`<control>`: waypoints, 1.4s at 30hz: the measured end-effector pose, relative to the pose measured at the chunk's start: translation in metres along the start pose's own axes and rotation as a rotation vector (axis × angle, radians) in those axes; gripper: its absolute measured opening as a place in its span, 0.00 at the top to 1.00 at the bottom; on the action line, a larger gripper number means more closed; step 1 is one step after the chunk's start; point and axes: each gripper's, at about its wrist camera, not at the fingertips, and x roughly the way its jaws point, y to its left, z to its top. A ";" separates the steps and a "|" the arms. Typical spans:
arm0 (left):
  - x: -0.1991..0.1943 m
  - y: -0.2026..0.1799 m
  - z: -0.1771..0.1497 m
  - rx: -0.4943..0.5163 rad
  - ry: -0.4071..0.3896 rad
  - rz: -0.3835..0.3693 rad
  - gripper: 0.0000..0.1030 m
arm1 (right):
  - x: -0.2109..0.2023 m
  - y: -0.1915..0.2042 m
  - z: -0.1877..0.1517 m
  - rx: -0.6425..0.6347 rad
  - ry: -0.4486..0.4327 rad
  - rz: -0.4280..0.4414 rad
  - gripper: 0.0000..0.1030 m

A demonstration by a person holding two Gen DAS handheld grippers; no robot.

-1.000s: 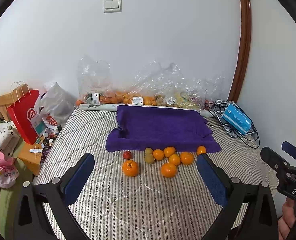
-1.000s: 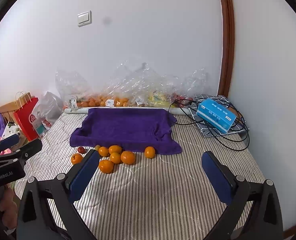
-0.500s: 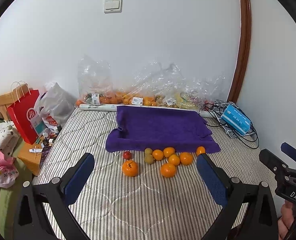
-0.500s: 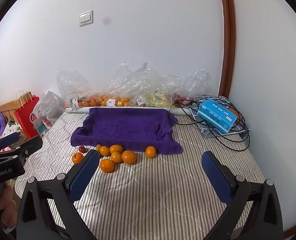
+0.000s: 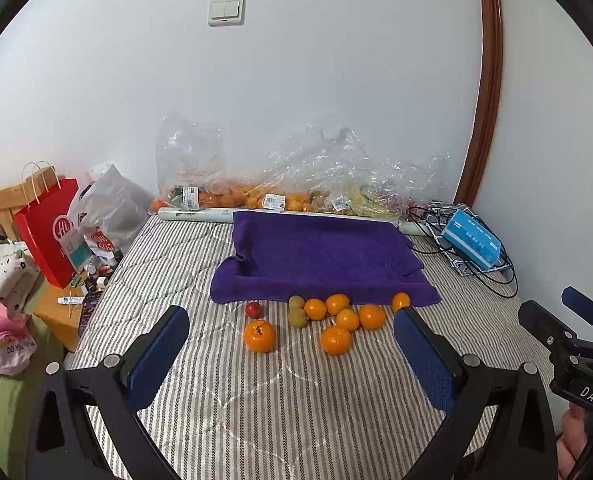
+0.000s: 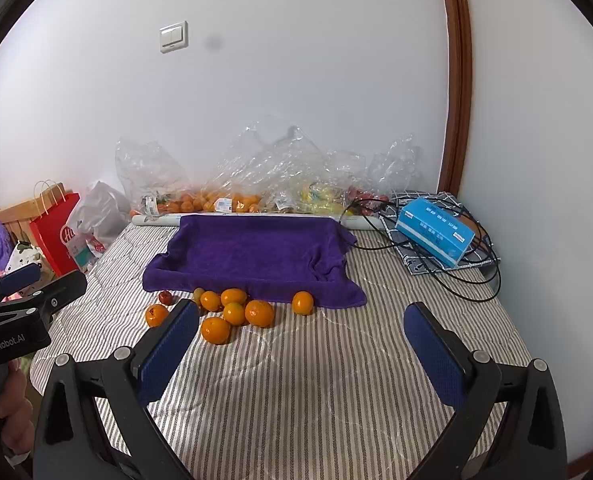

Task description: Organize fruits

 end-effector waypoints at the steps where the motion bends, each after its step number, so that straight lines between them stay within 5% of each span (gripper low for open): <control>1: 0.000 0.000 0.000 0.000 0.000 0.000 0.00 | 0.000 0.000 0.000 -0.001 0.000 0.001 0.01; 42: -0.004 -0.004 0.003 0.000 -0.013 -0.016 0.00 | -0.002 0.002 -0.004 -0.005 -0.003 0.010 0.01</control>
